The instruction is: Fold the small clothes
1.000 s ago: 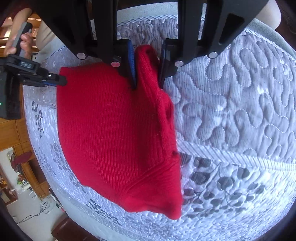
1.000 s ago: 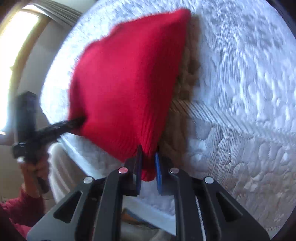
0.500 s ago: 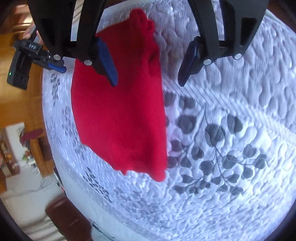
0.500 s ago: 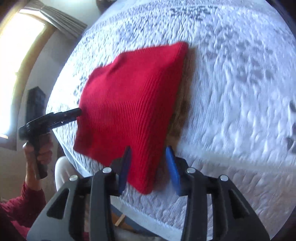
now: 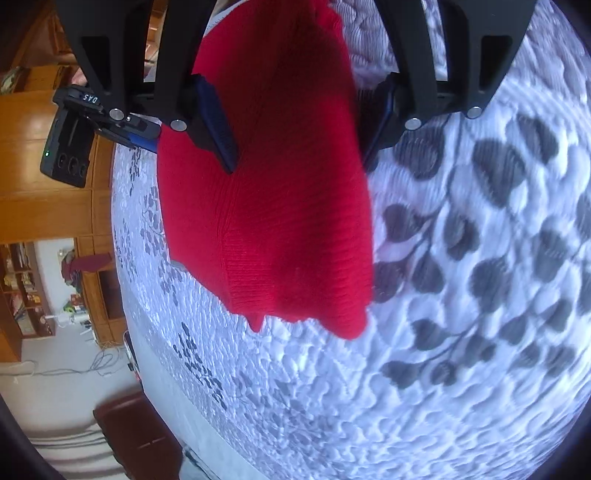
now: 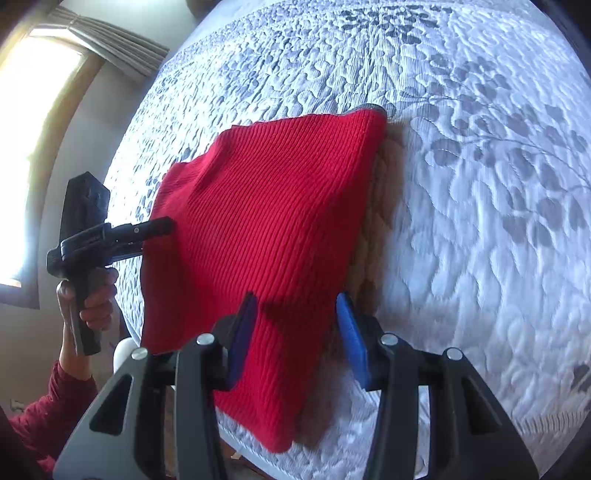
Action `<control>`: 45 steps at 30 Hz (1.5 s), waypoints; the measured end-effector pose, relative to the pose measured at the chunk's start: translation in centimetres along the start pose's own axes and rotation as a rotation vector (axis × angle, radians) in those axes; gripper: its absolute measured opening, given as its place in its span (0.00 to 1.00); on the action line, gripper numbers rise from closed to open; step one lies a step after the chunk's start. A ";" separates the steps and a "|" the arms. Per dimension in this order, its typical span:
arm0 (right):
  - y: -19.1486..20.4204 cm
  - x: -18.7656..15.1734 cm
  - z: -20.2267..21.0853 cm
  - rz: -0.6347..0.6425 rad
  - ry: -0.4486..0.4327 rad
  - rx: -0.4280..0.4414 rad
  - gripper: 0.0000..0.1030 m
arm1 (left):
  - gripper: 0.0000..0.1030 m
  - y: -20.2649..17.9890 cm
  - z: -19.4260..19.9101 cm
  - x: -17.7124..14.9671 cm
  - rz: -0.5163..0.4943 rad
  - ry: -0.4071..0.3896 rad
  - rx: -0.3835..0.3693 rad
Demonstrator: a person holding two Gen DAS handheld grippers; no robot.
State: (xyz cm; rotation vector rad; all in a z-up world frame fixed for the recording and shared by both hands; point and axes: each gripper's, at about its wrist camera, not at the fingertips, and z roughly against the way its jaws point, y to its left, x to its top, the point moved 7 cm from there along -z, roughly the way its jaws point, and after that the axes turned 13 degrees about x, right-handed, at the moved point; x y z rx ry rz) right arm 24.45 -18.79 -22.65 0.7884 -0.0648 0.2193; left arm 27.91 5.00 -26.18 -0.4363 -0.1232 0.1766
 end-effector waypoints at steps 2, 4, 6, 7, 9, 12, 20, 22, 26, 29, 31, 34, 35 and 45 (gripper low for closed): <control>-0.4 0.8 -0.5 -0.016 -0.004 0.014 0.48 | 0.63 -0.4 -0.6 0.6 -0.014 0.003 -0.002; -0.8 1.5 -1.0 -0.034 -0.005 0.028 0.50 | 0.63 -0.5 -0.8 0.9 -0.016 0.006 -0.020; -1.3 2.0 -1.8 -0.048 0.004 0.043 0.56 | 0.63 -0.5 -1.0 1.2 -0.013 0.007 -0.033; -1.5 2.1 -2.1 -0.059 0.009 0.051 0.57 | 0.60 -0.6 -1.0 1.2 -0.018 0.002 -0.035; -1.9 2.0 -2.8 -0.086 0.012 0.067 0.53 | 0.35 -0.9 -1.0 0.7 -0.017 0.014 -0.084; -1.9 1.7 -2.4 -0.075 -0.024 0.090 0.38 | 0.31 -0.9 -0.7 0.4 0.009 -0.001 -0.096; -0.7 -1.3 3.5 -0.074 -0.075 0.154 0.21 | 0.29 -6.9 2.8 -2.6 -0.062 -0.045 -0.112; -0.9 -2.3 6.0 -0.067 -0.087 0.152 0.19 | 0.29 -9.7 3.3 -3.4 -0.096 -0.051 -0.114; -2.4 -3.0 11.5 -0.046 -0.111 0.089 0.19 | 0.29 -15.1 3.1 -3.8 -0.145 -0.053 -0.139; -4.5 -2.2 15.3 -0.052 -0.131 0.037 0.18 | 0.29 -19.4 1.7 -3.2 -0.173 -0.043 -0.149; -6.6 -0.7 17.4 -0.061 -0.135 -0.003 0.18 | 0.29 -21.5 0.5 -2.7 -0.176 -0.034 -0.148; -10.1 1.6 19.1 -0.094 -0.144 -0.056 0.18 | 0.29 -24.4 -2.7 0.0 -0.171 -0.052 -0.106; -11.4 2.1 19.3 -0.106 -0.148 -0.069 0.18 | 0.29 -25.0 -3.8 0.8 -0.171 -0.056 -0.095; -17.4 -0.1 18.5 -0.155 -0.214 -0.052 0.51 | 0.50 -24.0 -9.7 2.8 -0.201 -0.069 0.084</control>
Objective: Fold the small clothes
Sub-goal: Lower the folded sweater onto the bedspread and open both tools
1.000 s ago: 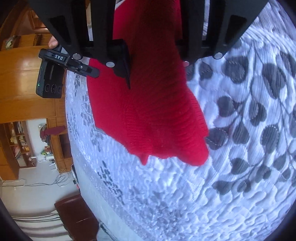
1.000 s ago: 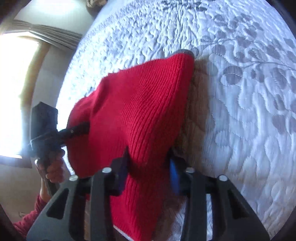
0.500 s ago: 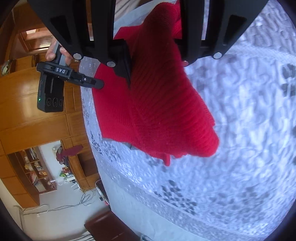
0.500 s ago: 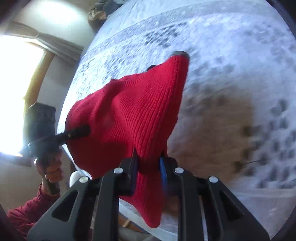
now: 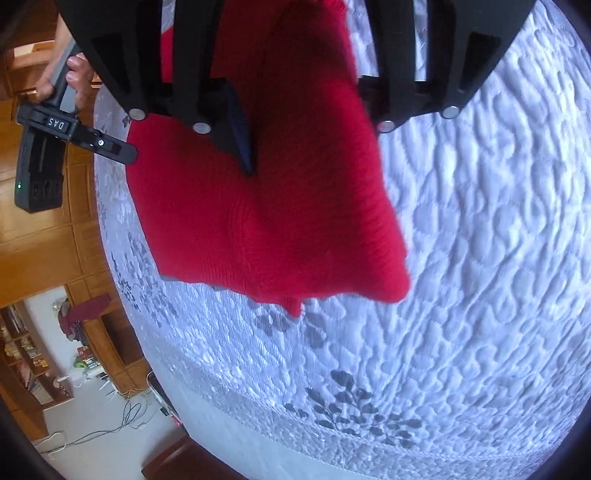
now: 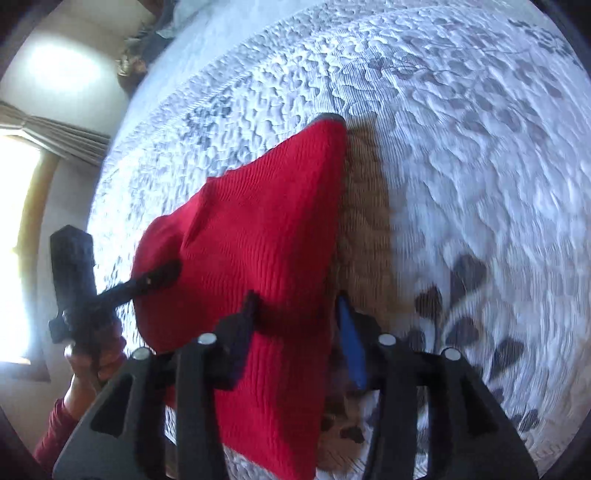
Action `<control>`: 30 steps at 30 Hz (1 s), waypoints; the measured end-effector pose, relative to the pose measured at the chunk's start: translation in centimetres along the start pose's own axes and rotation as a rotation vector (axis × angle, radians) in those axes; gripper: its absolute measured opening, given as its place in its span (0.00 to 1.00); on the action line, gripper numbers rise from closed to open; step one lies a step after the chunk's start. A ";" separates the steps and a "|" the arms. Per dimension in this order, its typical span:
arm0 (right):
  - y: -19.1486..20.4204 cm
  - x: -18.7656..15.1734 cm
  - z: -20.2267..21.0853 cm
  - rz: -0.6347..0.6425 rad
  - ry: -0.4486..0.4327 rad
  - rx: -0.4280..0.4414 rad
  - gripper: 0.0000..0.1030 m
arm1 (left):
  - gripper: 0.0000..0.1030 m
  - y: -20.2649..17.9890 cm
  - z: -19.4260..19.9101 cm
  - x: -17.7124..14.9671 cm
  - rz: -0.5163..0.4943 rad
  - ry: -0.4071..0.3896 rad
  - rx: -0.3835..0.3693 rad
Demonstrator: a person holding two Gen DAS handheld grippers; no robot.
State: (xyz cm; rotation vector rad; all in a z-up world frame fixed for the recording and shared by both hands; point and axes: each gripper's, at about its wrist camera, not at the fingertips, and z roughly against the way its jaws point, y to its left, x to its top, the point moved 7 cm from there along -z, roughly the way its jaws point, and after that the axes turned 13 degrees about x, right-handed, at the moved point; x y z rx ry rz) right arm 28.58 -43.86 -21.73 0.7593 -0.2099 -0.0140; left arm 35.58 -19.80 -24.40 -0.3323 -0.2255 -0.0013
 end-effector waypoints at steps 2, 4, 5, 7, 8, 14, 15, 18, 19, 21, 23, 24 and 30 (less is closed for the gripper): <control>-0.1 -2.3 1.0 0.007 0.007 0.016 0.53 | 0.53 0.6 1.1 -1.8 0.000 0.006 -0.008; -0.2 -4.9 1.3 0.008 0.027 0.022 0.53 | 0.58 0.8 2.0 -3.9 -0.005 0.016 -0.016; -0.3 -6.3 1.3 0.004 0.042 0.022 0.53 | 0.59 1.0 2.5 -5.2 -0.004 0.023 -0.017; -0.3 -8.4 1.0 -0.011 0.061 0.026 0.53 | 0.59 1.0 3.0 -7.4 -0.003 0.040 -0.033; -0.3 -9.3 0.9 -0.015 0.065 0.035 0.53 | 0.59 0.8 3.1 -8.1 -0.002 0.041 -0.036; 0.2 -12.2 -1.1 -0.060 0.088 0.106 0.35 | 0.59 -1.1 1.6 -11.1 -0.032 0.088 0.028; 0.3 -12.4 -1.3 -0.070 0.091 0.113 0.29 | 0.54 -1.3 1.1 -11.6 -0.045 0.101 0.060; 1.0 -12.6 -1.3 -0.070 0.092 0.116 0.15 | 0.27 -2.0 1.5 -12.5 -0.092 0.093 0.084; 1.4 -12.5 -0.6 -0.071 0.083 0.127 0.13 | 0.22 -2.0 1.8 -12.5 -0.079 0.102 0.077; 2.3 -12.1 1.3 -0.066 0.051 0.156 0.12 | 0.20 -1.9 2.5 -12.6 -0.063 0.110 0.072; 2.3 -12.2 2.3 -0.048 0.050 0.128 0.12 | 0.20 -1.8 2.8 -12.9 -0.084 0.108 0.093; 2.1 -12.0 2.0 -0.041 0.060 0.094 0.12 | 0.20 -1.8 2.7 -13.2 -0.106 0.105 0.105; -1.0 -13.2 -1.7 -0.084 0.099 0.039 0.12 | 0.22 -1.1 1.0 -13.7 -0.125 0.092 0.114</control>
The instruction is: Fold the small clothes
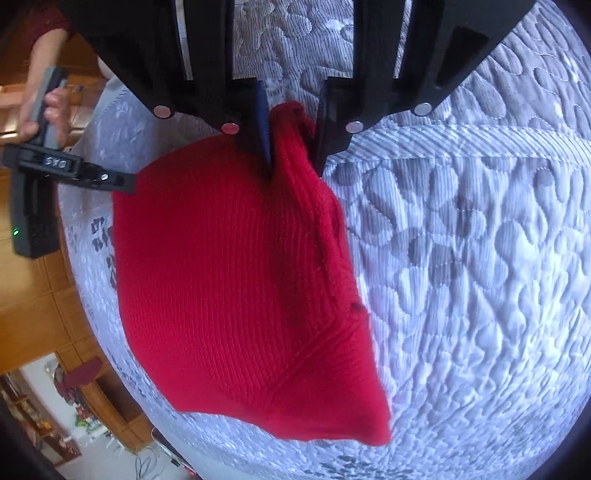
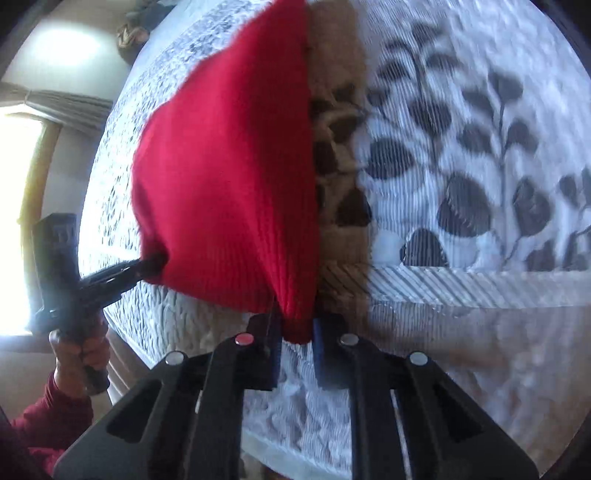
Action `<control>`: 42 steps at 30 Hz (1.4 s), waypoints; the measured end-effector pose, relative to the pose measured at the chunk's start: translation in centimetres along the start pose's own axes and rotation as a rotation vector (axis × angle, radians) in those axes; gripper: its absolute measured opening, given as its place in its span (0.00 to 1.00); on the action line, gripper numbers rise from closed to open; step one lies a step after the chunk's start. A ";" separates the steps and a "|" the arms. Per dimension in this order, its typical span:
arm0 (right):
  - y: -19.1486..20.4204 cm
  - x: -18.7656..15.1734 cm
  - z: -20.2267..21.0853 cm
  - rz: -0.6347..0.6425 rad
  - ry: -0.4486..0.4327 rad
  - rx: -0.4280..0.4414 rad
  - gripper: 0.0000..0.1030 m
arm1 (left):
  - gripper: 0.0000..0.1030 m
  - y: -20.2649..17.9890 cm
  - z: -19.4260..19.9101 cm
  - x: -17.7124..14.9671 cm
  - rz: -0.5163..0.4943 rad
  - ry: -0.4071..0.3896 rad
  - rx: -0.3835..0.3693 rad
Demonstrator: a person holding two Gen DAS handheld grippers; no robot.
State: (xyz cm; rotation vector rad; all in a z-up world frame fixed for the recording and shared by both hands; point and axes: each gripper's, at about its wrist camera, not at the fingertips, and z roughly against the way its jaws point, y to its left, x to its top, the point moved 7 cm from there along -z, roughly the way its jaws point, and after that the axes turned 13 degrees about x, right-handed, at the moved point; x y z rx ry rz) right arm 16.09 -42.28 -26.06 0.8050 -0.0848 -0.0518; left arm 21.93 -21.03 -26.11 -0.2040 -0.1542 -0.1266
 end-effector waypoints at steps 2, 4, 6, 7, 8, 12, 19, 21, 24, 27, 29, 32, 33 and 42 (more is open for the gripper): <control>-0.1 -0.5 0.8 0.012 -0.015 -0.006 0.13 | 0.23 0.3 0.2 -0.1 -0.001 -0.002 -0.010; 0.3 -1.1 1.4 0.051 -0.029 -0.057 0.16 | 0.28 1.1 0.9 -0.5 -0.003 -0.008 0.003; 1.1 -1.4 1.3 0.069 -0.045 -0.100 0.21 | 0.37 1.5 1.6 -0.8 -0.011 -0.030 0.045; 1.6 -1.7 1.3 0.074 -0.052 -0.113 0.25 | 0.40 1.3 2.0 -0.9 -0.014 -0.039 0.063; 2.0 -1.2 1.0 0.075 -0.062 -0.128 0.27 | 0.41 1.4 2.4 -1.3 -0.021 -0.049 0.086; 2.5 -2.6 2.0 0.090 -0.104 -0.230 0.46 | 0.51 2.3 3.8 -2.6 -0.012 -0.060 0.139; 3.1 -5.7 2.4 0.096 -0.135 -0.352 0.65 | 0.56 3.4 5.7 -4.9 0.003 -0.078 0.233; 3.5 -6.4 2.7 0.102 -0.144 -0.383 0.72 | 0.56 3.5 6.3 -5.6 0.012 -0.084 0.248; 4.3 -6.4 3.3 0.098 -0.161 -0.391 0.80 | 0.56 3.8 7.4 -6.4 0.031 -0.099 0.260; 5.3 -7.3 4.2 0.100 -0.177 -0.407 0.84 | 0.56 3.7 8.6 -6.8 0.036 -0.121 0.273; 5.9 -7.5 4.6 0.109 -0.185 -0.432 0.87 | 0.56 3.7 9.5 -7.1 0.046 -0.133 0.273; 6.9 -7.8 5.2 0.117 -0.198 -0.439 0.88 | 0.59 3.0 10.3 -6.9 0.047 -0.148 0.276; 7.2 -7.6 5.3 0.117 -0.200 -0.435 0.88 | 0.60 2.9 10.7 -6.9 0.042 -0.156 0.282; 9.1 -7.8 6.8 0.123 -0.215 -0.408 0.88 | 0.64 1.1 14.0 -7.1 -0.001 -0.217 0.334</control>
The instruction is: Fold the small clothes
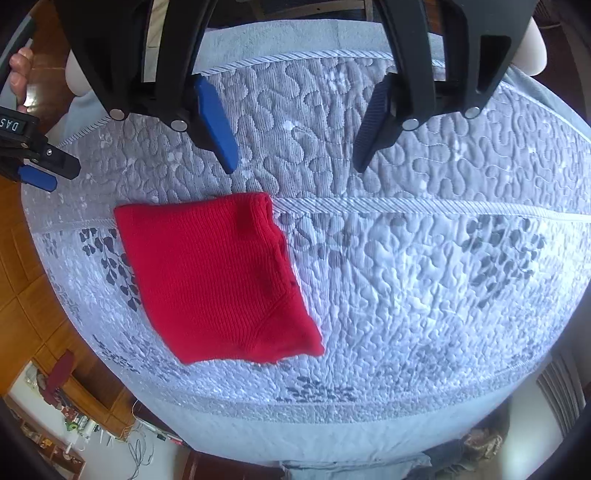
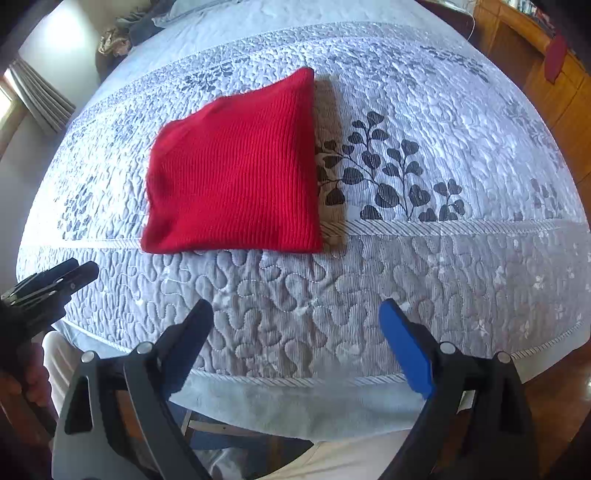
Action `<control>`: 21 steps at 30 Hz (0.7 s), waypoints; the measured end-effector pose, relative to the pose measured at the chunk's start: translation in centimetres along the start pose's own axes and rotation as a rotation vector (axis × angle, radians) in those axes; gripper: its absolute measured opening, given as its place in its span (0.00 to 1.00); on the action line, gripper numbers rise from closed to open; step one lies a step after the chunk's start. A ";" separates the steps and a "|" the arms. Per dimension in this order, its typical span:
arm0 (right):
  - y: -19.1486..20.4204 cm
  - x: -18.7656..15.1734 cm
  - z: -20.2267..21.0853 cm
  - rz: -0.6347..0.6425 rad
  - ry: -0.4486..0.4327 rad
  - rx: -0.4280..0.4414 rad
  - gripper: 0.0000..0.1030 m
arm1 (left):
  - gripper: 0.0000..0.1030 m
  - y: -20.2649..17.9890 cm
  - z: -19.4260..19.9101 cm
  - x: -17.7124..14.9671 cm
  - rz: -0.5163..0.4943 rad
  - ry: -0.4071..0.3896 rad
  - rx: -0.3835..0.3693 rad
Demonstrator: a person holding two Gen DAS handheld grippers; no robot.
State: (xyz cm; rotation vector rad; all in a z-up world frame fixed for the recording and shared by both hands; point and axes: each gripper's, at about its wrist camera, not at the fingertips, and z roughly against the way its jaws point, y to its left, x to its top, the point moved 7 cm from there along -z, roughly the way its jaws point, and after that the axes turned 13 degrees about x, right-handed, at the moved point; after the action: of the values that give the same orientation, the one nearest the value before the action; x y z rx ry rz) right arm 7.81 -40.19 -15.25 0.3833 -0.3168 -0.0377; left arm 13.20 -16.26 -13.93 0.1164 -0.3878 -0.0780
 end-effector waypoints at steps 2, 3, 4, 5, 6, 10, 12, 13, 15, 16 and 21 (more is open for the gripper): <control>0.2 -0.1 0.3 -0.004 -0.001 0.011 0.89 | 0.65 0.1 0.8 0.1 -0.006 -0.018 0.015; 0.4 -0.2 0.4 -0.005 -0.002 0.015 0.89 | 0.65 0.1 1.0 0.2 -0.008 -0.022 0.018; 0.5 -0.2 0.6 -0.004 -0.002 0.019 0.89 | 0.65 0.1 1.3 0.2 -0.011 -0.025 0.019; 0.6 -0.3 0.8 -0.004 -0.004 0.019 0.89 | 0.65 0.1 1.6 0.2 -0.011 -0.028 0.020; 0.8 -0.4 0.9 -0.004 -0.007 0.018 0.89 | 0.65 0.1 1.9 0.2 -0.011 -0.030 0.021; 1.3 -0.7 1.5 -0.002 -0.013 0.022 0.89 | 0.66 0.0 2.6 0.0 -0.009 -0.037 0.026; 1.5 -0.7 1.7 0.001 -0.016 0.024 0.89 | 0.68 0.0 3.0 0.0 -0.004 -0.044 0.030; 1.6 -0.8 1.8 0.003 -0.017 0.023 0.89 | 0.69 0.0 3.2 0.0 -0.004 -0.049 0.033; 1.8 -0.8 1.9 0.007 -0.019 0.020 0.89 | 0.70 0.0 3.5 -0.1 -0.005 -0.053 0.040; 1.9 -0.8 2.1 0.008 -0.020 0.017 0.89 | 0.70 0.0 3.6 -0.1 -0.005 -0.053 0.041; 2.1 -0.8 2.5 0.009 -0.024 0.014 0.89 | 0.72 0.0 3.8 -0.2 -0.003 -0.051 0.052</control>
State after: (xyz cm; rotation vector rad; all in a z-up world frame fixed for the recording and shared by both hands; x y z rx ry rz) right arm 6.22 -39.09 -12.57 0.3954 -0.3426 -0.0314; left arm 11.56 -16.67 -10.48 0.1665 -0.4410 -0.0736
